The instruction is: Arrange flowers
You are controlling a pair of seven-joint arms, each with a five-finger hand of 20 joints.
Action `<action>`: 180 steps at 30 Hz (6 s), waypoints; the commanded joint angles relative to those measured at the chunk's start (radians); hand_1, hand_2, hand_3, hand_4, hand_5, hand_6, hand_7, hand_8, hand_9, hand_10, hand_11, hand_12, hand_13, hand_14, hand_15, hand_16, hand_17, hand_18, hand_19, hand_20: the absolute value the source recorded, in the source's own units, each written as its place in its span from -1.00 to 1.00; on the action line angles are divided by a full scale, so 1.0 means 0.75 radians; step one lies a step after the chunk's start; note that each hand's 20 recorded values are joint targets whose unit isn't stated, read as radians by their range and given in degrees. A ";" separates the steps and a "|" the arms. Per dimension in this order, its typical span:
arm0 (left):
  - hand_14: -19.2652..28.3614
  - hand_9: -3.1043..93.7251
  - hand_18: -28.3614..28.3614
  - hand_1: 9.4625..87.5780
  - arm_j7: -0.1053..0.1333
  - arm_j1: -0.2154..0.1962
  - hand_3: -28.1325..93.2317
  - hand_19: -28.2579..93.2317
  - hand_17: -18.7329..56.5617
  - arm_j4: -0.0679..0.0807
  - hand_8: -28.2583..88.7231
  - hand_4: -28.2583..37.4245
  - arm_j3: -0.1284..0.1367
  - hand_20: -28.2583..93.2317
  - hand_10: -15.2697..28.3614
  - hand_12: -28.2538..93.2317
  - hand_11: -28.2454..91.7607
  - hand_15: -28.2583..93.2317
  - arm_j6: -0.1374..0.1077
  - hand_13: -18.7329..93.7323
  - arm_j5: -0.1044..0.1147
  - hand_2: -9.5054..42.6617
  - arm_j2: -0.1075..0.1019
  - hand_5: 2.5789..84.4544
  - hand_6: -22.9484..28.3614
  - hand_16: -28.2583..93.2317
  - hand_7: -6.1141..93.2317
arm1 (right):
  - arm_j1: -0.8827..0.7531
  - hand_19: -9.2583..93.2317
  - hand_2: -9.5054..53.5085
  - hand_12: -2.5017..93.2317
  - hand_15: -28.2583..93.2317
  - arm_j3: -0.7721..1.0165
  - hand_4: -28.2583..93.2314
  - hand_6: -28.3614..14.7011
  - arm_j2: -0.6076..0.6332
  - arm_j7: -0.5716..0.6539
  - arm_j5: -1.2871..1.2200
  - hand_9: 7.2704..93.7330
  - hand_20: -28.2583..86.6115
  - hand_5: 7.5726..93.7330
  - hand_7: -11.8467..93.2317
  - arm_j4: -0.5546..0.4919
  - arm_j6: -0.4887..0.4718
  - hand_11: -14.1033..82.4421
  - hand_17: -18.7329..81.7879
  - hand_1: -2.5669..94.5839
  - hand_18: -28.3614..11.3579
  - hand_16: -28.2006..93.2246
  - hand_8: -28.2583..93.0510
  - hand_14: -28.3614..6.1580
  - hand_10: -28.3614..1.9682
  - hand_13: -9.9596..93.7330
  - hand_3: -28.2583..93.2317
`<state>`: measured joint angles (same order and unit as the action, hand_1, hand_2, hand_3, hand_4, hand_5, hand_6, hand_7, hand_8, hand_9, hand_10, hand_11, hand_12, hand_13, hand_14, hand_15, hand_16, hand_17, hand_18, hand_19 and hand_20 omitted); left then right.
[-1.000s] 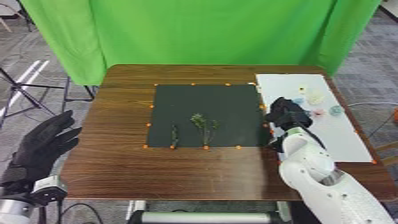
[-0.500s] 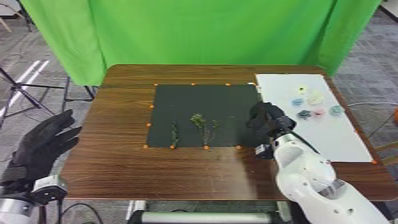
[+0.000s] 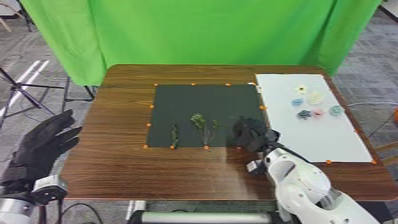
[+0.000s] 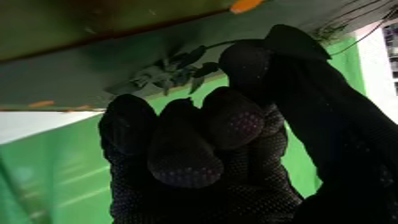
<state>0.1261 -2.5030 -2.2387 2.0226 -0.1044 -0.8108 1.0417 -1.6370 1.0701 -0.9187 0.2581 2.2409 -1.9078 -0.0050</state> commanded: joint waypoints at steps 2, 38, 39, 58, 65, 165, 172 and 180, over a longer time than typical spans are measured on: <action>0.36 -0.47 0.68 -0.53 -0.001 -0.009 0.64 0.15 -0.73 0.003 -0.73 -0.90 -0.003 -0.38 0.16 -0.25 -0.16 -0.04 -0.005 -0.30 0.001 -0.77 0.003 -0.38 -0.04 -0.50 -0.39 | -0.005 1.00 -1.00 0.17 0.85 0.032 -0.90 0.30 0.029 -0.146 0.075 0.62 0.60 0.37 0.37 0.081 -0.024 0.62 0.13 -0.04 -0.67 0.10 -0.20 0.17 0.24 0.64 0.84; 0.37 -0.47 0.68 -0.53 -0.007 -0.005 0.64 0.16 -0.73 0.003 -0.73 -0.90 -0.003 -0.38 0.16 -0.25 -0.16 -0.04 0.000 -0.31 0.001 -0.76 0.009 -0.38 -0.04 -0.50 -0.40 | -0.052 0.98 -0.90 0.10 0.84 0.196 -0.93 0.17 0.046 0.279 0.056 0.40 0.52 0.23 0.41 -0.086 -0.022 0.64 -0.02 -0.53 -0.75 0.09 -0.80 -0.06 0.05 0.48 0.81; 0.37 -0.47 0.68 -0.53 -0.006 -0.006 0.64 0.16 -0.73 0.003 -0.73 -0.90 -0.003 -0.38 0.16 -0.25 -0.16 -0.04 0.000 -0.31 0.002 -0.76 0.009 -0.38 -0.04 -0.50 -0.40 | -0.039 0.98 -0.88 0.10 0.84 0.192 -0.92 0.16 0.049 0.313 0.063 0.40 0.52 0.23 0.41 -0.079 -0.034 0.64 -0.03 -0.54 -0.75 0.09 -0.80 -0.06 0.05 0.48 0.82; 0.37 -0.47 0.68 -0.54 -0.015 0.004 0.64 0.15 -0.73 0.013 -0.73 -0.91 -0.007 -0.38 0.17 -0.26 -0.16 -0.04 0.010 -0.30 0.003 -0.75 -0.007 -0.37 -0.04 -0.50 -0.40 | 0.108 0.92 -0.68 0.06 0.79 0.015 -0.85 0.09 0.025 0.280 0.076 0.30 0.52 0.20 0.12 0.076 -0.181 0.55 -0.08 -0.45 -0.74 0.06 -0.45 -0.08 -0.04 0.41 0.88; 0.37 -0.47 0.68 -0.54 -0.018 0.008 0.64 0.16 -0.73 0.016 -0.73 -0.91 -0.011 -0.38 0.17 -0.26 -0.16 -0.04 0.006 -0.30 0.007 -0.74 -0.011 -0.38 -0.04 -0.50 -0.40 | 0.133 0.91 -0.56 0.17 0.79 -0.026 -0.81 0.10 0.003 0.255 0.049 0.30 0.52 0.20 0.08 0.109 -0.184 0.48 -0.09 -0.44 -0.74 0.06 -0.33 -0.09 -0.02 0.40 0.92; 0.37 -0.47 0.68 -0.54 -0.012 0.002 0.64 0.16 -0.73 0.015 -0.73 -0.92 -0.018 -0.38 0.17 -0.26 -0.16 -0.04 -0.004 -0.30 0.007 -0.72 0.008 -0.38 -0.04 -0.50 -0.40 | 0.079 0.87 -0.25 -0.04 0.80 0.089 -0.82 0.12 0.059 0.447 0.032 0.26 0.51 0.19 0.15 -0.090 -0.093 0.51 -0.12 -0.60 -0.75 0.05 -0.40 -0.20 -0.13 0.33 0.91; 0.37 -0.47 0.68 -0.54 -0.007 -0.008 0.65 0.16 -0.73 0.009 -0.73 -0.92 -0.013 -0.39 0.17 -0.26 -0.16 -0.04 -0.008 -0.30 0.007 -0.72 0.012 -0.37 -0.04 -0.50 -0.40 | 0.068 0.88 -0.84 -0.17 0.78 0.116 -0.95 0.06 0.175 0.594 0.251 -0.05 0.50 -0.10 0.17 -0.016 0.104 0.45 -0.13 -0.42 -0.67 -0.01 -0.81 -0.11 -0.18 0.21 0.84; 0.37 -0.47 0.68 -0.54 -0.007 -0.003 0.65 0.16 -0.73 0.012 -0.73 -0.92 -0.013 -0.38 0.17 -0.26 -0.16 -0.04 -0.007 -0.30 0.010 -0.72 0.002 -0.38 -0.04 -0.50 -0.40 | 0.077 0.74 -1.00 -0.38 0.69 0.137 -1.00 -0.14 0.198 0.654 0.285 -0.53 0.49 -0.55 -0.15 0.098 0.004 -0.10 -0.30 -0.37 -0.60 -0.21 -0.74 -0.15 -0.17 -0.14 0.90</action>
<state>0.1231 -2.4960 -2.2276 2.0090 -0.1047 -0.8079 1.0432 -1.5878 1.1559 -0.7894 0.7281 2.4688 -1.9024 0.0558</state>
